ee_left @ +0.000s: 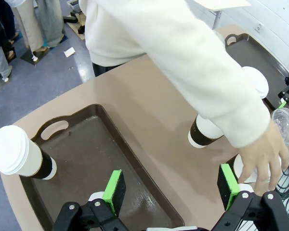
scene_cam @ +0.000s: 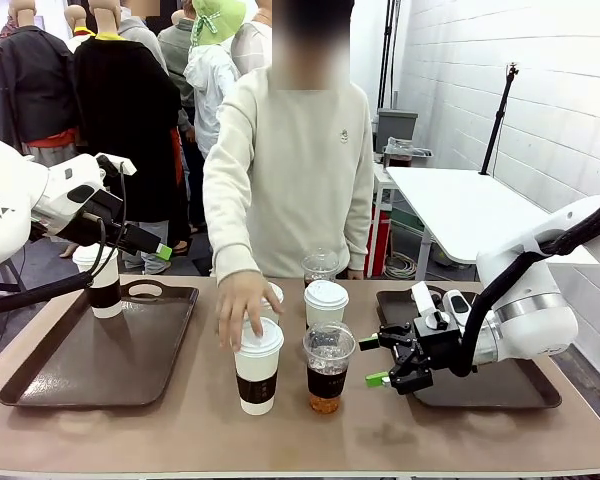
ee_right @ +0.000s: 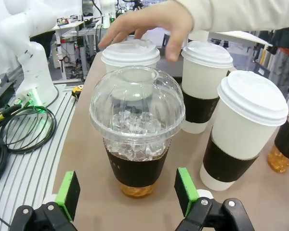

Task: Distribute the coffee onto the tray.
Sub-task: Pick up one iced Americano and place it on the right Handle tray, then pick up another iced Americano from the middle of the table and place it on the right Handle tray.

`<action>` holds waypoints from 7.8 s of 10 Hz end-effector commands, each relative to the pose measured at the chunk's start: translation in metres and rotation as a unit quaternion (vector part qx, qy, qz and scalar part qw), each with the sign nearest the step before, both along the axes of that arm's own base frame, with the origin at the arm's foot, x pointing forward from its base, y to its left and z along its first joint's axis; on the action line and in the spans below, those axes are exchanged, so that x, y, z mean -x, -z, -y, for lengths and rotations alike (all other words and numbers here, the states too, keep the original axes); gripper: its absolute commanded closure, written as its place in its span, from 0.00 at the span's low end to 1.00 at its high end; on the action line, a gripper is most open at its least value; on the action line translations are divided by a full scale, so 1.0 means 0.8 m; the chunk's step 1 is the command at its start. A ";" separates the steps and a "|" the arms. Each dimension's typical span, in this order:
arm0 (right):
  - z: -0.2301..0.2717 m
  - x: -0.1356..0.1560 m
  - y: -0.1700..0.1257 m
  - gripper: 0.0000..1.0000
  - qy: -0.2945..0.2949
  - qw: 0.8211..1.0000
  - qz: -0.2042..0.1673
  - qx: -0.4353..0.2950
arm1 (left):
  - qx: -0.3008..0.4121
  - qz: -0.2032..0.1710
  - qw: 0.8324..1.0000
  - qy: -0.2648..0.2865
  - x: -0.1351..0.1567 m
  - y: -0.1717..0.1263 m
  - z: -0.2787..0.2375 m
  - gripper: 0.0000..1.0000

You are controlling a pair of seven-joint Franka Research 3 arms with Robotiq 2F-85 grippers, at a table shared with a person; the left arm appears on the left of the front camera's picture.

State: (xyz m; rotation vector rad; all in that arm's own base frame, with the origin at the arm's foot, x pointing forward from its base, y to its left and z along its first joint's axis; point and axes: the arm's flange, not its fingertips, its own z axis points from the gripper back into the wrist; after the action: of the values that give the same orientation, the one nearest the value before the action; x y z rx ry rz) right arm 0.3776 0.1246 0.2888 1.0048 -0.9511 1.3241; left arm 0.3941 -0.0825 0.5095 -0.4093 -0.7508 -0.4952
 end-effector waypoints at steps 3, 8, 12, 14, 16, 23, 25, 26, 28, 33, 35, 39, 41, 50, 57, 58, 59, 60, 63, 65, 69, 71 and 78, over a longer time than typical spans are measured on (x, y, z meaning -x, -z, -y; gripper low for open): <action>-0.027 -0.011 0.032 0.00 0.014 1.000 0.007 -0.027 | -0.001 0.000 1.000 0.002 -0.001 0.001 -0.002 0.00; -0.047 -0.013 0.051 0.00 0.020 0.999 0.000 -0.041 | -0.001 0.000 1.000 0.002 -0.001 0.001 -0.002 0.00; -0.063 -0.018 0.059 0.00 0.018 0.999 0.006 -0.049 | -0.001 0.000 1.000 0.002 -0.001 0.001 -0.002 0.00; -0.070 -0.021 0.062 0.00 0.014 0.998 0.003 -0.059 | -0.001 0.000 1.000 0.002 -0.001 0.001 -0.002 0.00; -0.079 -0.025 0.068 0.00 0.009 0.998 -0.011 -0.067 | -0.001 0.000 1.000 0.002 -0.001 0.001 -0.002 0.00; -0.086 -0.024 0.068 0.34 -0.009 0.997 -0.034 -0.069 | -0.001 0.000 1.000 0.002 -0.001 0.001 -0.002 0.00; -0.083 -0.023 0.065 0.34 -0.009 0.997 -0.039 -0.072 | -0.001 0.000 1.000 0.002 -0.001 0.001 -0.002 0.00; -0.076 -0.019 0.057 0.34 -0.009 0.996 -0.043 -0.078 | -0.001 0.000 1.000 0.002 -0.001 0.001 -0.002 0.00; -0.047 -0.003 0.023 0.34 -0.021 0.992 -0.059 -0.109 | -0.001 0.000 1.000 0.002 -0.001 0.001 -0.002 0.00; 0.088 0.001 -0.066 0.34 0.025 0.994 -0.070 -0.075 | -0.001 0.000 1.000 0.002 -0.001 0.001 -0.002 0.00; 0.130 -0.005 -0.063 0.34 0.004 0.995 -0.053 -0.082 | -0.001 0.000 1.000 0.002 -0.001 0.001 -0.002 0.00; 0.183 -0.017 -0.013 0.34 -0.015 0.998 -0.007 -0.054 | -0.001 0.000 1.000 0.002 -0.001 0.001 -0.002 0.00; 0.203 -0.027 0.008 0.34 0.010 0.998 0.002 -0.064 | -0.001 0.000 1.000 0.002 -0.001 0.001 -0.002 0.00; 0.212 -0.028 0.029 0.34 0.013 0.999 -0.018 -0.048 | -0.001 0.000 1.000 0.002 -0.001 0.001 -0.002 0.00; 0.217 -0.077 0.046 0.34 0.025 0.996 -0.002 -0.081 | -0.001 0.000 1.000 0.002 -0.001 0.001 -0.002 0.00; 0.217 -0.081 0.050 0.34 0.031 0.996 0.002 -0.086 | -0.001 0.000 1.000 0.002 -0.001 0.001 -0.002 0.00; 0.216 -0.085 0.054 0.34 0.030 0.996 -0.001 -0.089 | -0.001 0.000 1.000 0.002 -0.001 0.001 -0.002 0.00; 0.214 -0.087 0.058 0.34 0.030 0.996 -0.003 -0.087 | -0.001 0.000 1.000 0.002 -0.001 0.001 -0.002 0.00; 0.215 -0.088 0.064 0.14 0.024 0.996 -0.016 -0.079 | -0.001 0.000 1.000 0.002 -0.001 0.001 -0.002 0.00; 0.220 -0.086 0.069 0.00 0.028 0.996 -0.024 -0.078 | -0.001 0.000 1.000 0.002 -0.001 0.001 -0.002 0.00; 0.250 -0.075 0.065 0.00 0.054 0.995 -0.043 -0.072 | -0.001 0.000 1.000 0.002 -0.001 0.001 -0.002 0.00; 0.265 -0.068 0.062 0.00 0.065 0.994 -0.051 -0.066 | -0.001 0.000 1.000 0.002 -0.001 0.001 -0.002 0.00; 0.315 -0.074 0.029 0.00 0.137 0.986 -0.070 -0.059 | -0.001 0.000 1.000 0.002 -0.001 0.001 -0.002 0.00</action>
State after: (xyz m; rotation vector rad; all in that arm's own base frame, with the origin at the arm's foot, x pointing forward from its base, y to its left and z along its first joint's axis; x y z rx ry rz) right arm 0.4319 -0.1229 0.2498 1.0206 -1.0325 1.0150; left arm 0.3940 -0.0824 0.5097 -0.4079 -0.7513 -0.4951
